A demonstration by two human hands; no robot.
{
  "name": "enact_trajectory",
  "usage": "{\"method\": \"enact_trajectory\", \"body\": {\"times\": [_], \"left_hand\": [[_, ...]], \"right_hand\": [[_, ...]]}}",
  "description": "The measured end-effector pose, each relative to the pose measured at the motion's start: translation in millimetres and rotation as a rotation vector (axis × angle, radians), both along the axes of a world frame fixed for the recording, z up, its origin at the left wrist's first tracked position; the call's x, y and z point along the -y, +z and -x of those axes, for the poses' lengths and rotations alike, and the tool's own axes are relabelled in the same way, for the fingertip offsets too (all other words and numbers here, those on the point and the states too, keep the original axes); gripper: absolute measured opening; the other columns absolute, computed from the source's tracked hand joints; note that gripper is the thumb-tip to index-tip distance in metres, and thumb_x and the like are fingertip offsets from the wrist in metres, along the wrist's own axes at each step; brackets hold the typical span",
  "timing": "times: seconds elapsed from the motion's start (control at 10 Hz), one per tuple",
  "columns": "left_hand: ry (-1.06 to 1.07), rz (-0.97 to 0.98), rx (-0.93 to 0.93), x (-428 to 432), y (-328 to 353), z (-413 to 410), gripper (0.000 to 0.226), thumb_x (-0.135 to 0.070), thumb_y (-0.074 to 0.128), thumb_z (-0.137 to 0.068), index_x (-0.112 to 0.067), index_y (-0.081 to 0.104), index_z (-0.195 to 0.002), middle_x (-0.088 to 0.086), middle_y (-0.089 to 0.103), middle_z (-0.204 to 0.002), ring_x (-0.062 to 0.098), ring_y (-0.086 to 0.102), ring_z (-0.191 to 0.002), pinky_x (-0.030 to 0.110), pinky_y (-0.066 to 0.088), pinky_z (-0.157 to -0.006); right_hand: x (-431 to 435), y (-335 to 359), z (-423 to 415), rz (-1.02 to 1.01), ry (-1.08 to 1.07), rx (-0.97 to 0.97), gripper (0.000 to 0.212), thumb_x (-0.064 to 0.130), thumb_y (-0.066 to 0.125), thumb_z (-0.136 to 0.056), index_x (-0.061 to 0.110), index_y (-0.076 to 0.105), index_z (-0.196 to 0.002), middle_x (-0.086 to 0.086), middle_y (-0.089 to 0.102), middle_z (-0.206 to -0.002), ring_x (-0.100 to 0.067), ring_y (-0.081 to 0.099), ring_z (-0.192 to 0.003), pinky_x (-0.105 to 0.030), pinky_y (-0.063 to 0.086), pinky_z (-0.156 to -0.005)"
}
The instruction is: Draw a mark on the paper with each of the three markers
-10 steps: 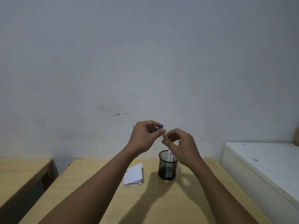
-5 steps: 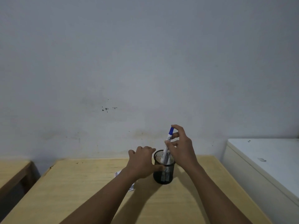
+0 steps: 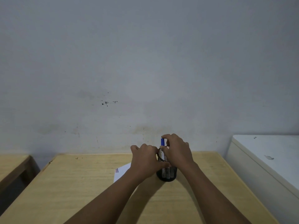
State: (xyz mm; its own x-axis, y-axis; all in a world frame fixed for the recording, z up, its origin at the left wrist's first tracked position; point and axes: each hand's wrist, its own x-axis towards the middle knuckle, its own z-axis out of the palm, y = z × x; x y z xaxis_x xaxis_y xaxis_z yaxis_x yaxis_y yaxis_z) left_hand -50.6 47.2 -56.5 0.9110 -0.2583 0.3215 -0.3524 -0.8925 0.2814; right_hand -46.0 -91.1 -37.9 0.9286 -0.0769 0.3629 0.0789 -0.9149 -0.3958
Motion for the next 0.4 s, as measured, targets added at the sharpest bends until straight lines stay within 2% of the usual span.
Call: {"method": "enact_trajectory", "body": {"times": [0.1,0.2,0.3,0.4], "left_hand": [[0.001,-0.015,0.003,-1,0,0,0.059,-0.082,0.059,-0.066,-0.029,0.073,-0.090,-0.009,0.071,-0.084,0.014,0.056,-0.091,0.039,0.023,-0.074],[-0.010,-0.041,-0.001,-4,5,6,0.065,-0.084,0.058,-0.067,-0.030,0.071,-0.101,-0.009,0.072,-0.099,0.015,0.057,-0.100,0.039,0.025,-0.077],[-0.001,-0.010,0.034,-16,14,11,0.066,-0.079,0.057,-0.074,-0.032,0.065,-0.120,-0.011,0.067,-0.122,0.015,0.054,-0.118,0.041,0.026,-0.085],[0.050,0.009,0.093,-32,29,16,0.066,-0.075,0.055,-0.078,-0.033,0.060,-0.129,-0.010,0.059,-0.137,0.015,0.049,-0.127,0.044,0.027,-0.091]], "right_hand": [[2,0,-1,0.023,-0.017,-0.017,0.042,0.033,0.060,-0.098,0.028,0.059,-0.140,0.001,0.061,-0.121,-0.021,0.063,-0.110,-0.039,0.040,-0.094],[2,4,4,-0.026,-0.020,0.010,0.044,0.034,0.055,-0.100,0.029,0.055,-0.144,0.000,0.061,-0.121,-0.021,0.063,-0.111,-0.040,0.042,-0.097],[-4,12,13,-0.064,-0.002,0.080,0.043,0.035,0.050,-0.102,0.030,0.053,-0.145,0.001,0.062,-0.121,-0.020,0.063,-0.110,-0.043,0.039,-0.099],[-8,20,23,-0.036,0.013,0.109,0.042,0.039,0.047,-0.103,0.030,0.053,-0.143,0.004,0.063,-0.114,-0.018,0.061,-0.110,-0.043,0.034,-0.097]]}}
